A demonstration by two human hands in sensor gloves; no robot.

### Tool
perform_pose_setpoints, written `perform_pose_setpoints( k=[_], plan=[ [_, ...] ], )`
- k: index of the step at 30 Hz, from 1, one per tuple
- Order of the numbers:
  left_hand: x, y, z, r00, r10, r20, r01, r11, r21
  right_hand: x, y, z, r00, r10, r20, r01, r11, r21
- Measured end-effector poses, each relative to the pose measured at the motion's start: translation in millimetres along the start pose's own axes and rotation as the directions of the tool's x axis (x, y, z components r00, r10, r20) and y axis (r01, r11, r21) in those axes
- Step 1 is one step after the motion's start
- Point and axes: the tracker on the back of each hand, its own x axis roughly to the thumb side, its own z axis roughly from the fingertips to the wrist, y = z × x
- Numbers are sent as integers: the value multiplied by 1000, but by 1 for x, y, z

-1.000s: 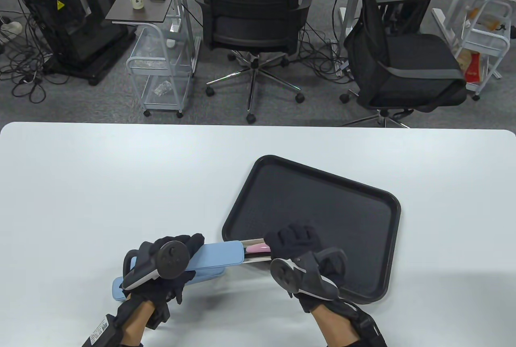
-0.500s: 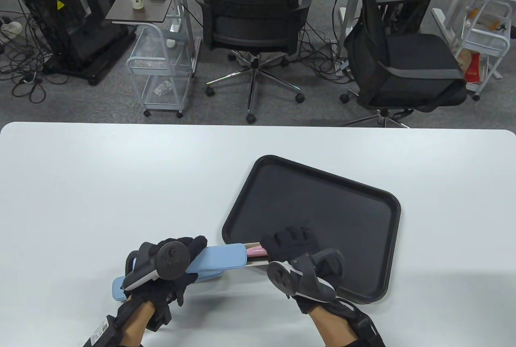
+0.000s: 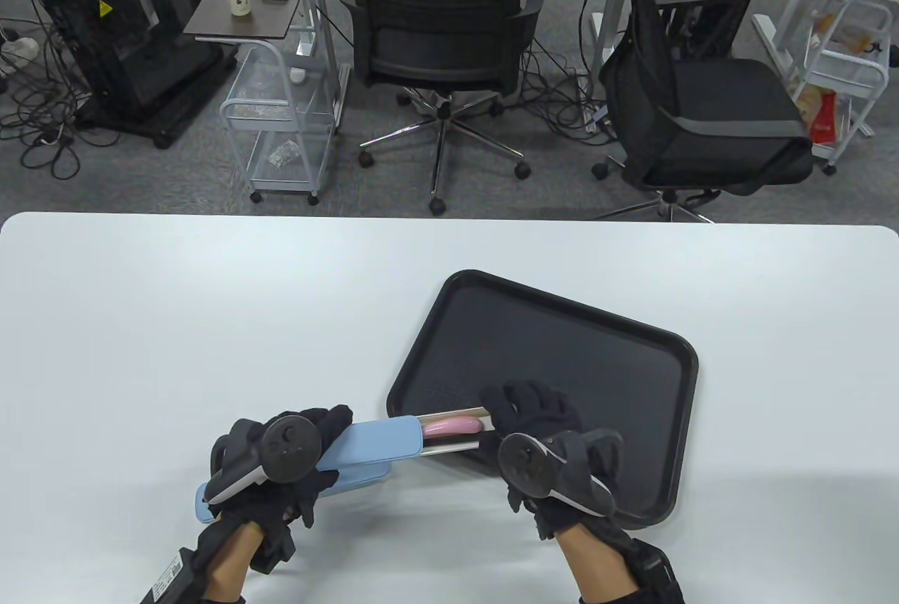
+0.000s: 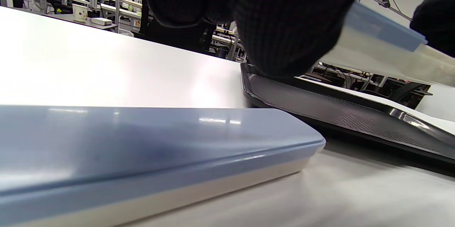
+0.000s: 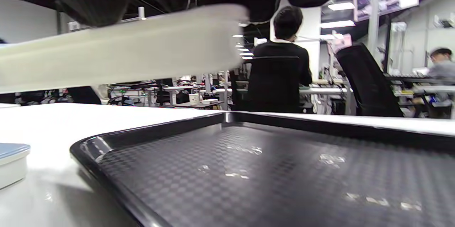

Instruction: Slide to open lunch boxes and place utensils

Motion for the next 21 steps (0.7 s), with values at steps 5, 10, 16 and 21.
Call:
perform_pose_setpoints(
  k=[5,10,16,21],
  plan=[
    [-8,1,0,1000,19,-24,-19,1000,1,-31,2,-1,993,-73,-98,76,997,27],
    [-11,1,-1,999,33,-30,-33,999,3,-42,8,-3,977,-167,-129,174,984,45],
    [-10,1,-1,999,34,-14,-34,999,5,-33,14,-5,975,-202,-98,209,975,73],
    [-6,2,1,1000,23,-5,-23,999,25,-13,18,-5,984,-171,-48,174,980,96]
  ],
)
